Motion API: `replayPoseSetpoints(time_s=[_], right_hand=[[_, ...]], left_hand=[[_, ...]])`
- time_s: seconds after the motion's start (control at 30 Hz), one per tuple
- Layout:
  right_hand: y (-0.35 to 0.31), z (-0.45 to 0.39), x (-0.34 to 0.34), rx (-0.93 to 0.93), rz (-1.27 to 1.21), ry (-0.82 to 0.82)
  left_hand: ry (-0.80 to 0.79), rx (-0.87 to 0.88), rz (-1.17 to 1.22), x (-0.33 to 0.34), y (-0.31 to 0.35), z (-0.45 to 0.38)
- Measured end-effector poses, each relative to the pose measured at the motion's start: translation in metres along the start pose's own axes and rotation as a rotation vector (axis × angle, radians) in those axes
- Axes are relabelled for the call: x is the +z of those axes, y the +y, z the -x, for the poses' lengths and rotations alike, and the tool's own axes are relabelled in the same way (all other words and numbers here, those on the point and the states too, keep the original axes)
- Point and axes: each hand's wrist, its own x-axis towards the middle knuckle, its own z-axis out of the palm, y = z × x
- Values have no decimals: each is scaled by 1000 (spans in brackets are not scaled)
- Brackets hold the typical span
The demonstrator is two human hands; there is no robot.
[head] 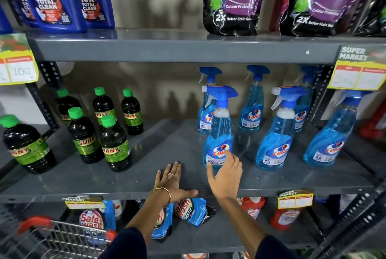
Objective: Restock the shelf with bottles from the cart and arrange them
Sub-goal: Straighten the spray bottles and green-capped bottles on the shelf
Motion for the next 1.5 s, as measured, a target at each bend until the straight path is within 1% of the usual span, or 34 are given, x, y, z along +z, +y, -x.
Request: replayPoseSetpoints(time_s=[0.07, 0.23, 0.37, 0.43, 0.63, 0.73, 0.83, 1.0, 1.1, 1.27, 1.4, 1.5], right_hand=[[-6, -3, -1, -68, 7, -45], [-28, -3, 9, -225, -86, -155], [-45, 1, 24, -231, -191, -336], [-54, 4, 33, -240, -212, -401], [-92, 7, 59, -284, -260, -511], [-112, 9, 73, -301, -292, -550], [-132, 13, 86, -246, -353, -595], [-164, 23, 108, -55, -449, -693], [-176, 29, 119, 31, -476, -719], [-191, 28, 134, 62, -520, -739], [-195, 25, 145, 13, -466, -723], [-193, 23, 151, 21, -475, -715]], left_hand=[[-2, -14, 2, -4, -13, 3], [8, -26, 8, -11, -47, 11], [27, -49, 16, -14, -69, 17], [37, -64, 17, -14, -81, 20], [94, -138, -37, -14, -129, 39], [122, -173, 2, -20, -153, 48], [156, -197, 43, -25, -174, 54], [170, -267, 102, -29, -205, 60], [182, -325, 105, -29, -214, 59], [173, -432, 132, -31, -222, 53], [167, -447, 121, -27, -221, 50], [167, -443, 122, -27, -221, 51]])
